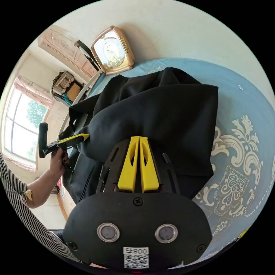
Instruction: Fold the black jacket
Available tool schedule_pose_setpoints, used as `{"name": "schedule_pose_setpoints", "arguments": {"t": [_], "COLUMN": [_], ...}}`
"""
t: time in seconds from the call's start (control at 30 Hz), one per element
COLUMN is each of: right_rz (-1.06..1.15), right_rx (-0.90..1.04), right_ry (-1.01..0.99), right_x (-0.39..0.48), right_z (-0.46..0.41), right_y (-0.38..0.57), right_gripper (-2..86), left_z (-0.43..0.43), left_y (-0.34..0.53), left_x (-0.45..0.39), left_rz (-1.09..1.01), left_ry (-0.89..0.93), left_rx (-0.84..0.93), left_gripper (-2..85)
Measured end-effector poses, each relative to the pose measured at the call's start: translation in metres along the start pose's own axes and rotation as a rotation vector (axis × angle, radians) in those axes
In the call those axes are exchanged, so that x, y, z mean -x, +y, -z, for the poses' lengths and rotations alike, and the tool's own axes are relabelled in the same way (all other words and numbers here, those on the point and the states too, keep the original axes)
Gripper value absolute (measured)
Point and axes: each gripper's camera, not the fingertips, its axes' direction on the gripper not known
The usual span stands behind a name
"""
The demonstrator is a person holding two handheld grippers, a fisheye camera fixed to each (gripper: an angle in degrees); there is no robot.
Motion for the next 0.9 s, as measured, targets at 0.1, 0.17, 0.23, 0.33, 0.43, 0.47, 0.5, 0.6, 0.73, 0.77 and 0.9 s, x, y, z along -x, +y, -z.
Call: {"name": "schedule_pose_setpoints", "arguments": {"t": [0.1, 0.17, 0.23, 0.33, 0.43, 0.47, 0.5, 0.6, 0.73, 0.77, 0.9], "right_rz": [0.014, 0.06, 0.105, 0.197, 0.273, 0.308, 0.322, 0.41, 0.468, 0.486, 0.523], "right_rx": [0.032, -0.01, -0.043, -0.042, 0.021, 0.059, 0.08, 0.155, 0.222, 0.26, 0.354], "right_ry": [0.035, 0.096, 0.115, 0.107, -0.079, -0.161, -0.184, -0.196, -0.246, -0.231, -0.176], "right_x": [0.021, 0.05, 0.077, 0.129, 0.175, 0.193, 0.202, 0.247, 0.284, 0.292, 0.304], "right_z": [-0.011, 0.003, 0.01, 0.001, -0.032, -0.05, -0.06, -0.102, -0.151, -0.168, -0.204], "right_y": [-0.017, -0.025, -0.031, -0.046, -0.065, -0.071, -0.074, -0.089, -0.104, -0.105, -0.103], "right_gripper": [0.0, 0.0, 0.0, 0.1, 0.1, 0.1, 0.1, 0.0, 0.0, 0.1, 0.1], "left_z": [0.001, 0.022, 0.039, 0.064, 0.091, 0.104, 0.111, 0.134, 0.133, 0.129, 0.127], "left_y": [0.013, 0.024, 0.039, 0.073, 0.119, 0.141, 0.152, 0.192, 0.21, 0.211, 0.203], "left_x": [0.023, 0.028, 0.037, 0.073, 0.131, 0.156, 0.168, 0.22, 0.265, 0.274, 0.287], "left_rz": [0.068, 0.059, 0.092, 0.234, 0.474, 0.587, 0.641, 0.827, 0.936, 0.949, 0.918], "left_ry": [0.152, 0.154, 0.144, 0.168, 0.189, 0.18, 0.168, 0.102, 0.083, 0.111, 0.11], "left_rx": [-0.017, -0.07, -0.11, -0.16, -0.246, -0.299, -0.333, -0.425, -0.412, -0.409, -0.407], "left_gripper": [0.3, 0.4, 0.5, 1.3, 3.4, 4.6, 5.4, 9.6, 12.5, 12.5, 10.3]}}
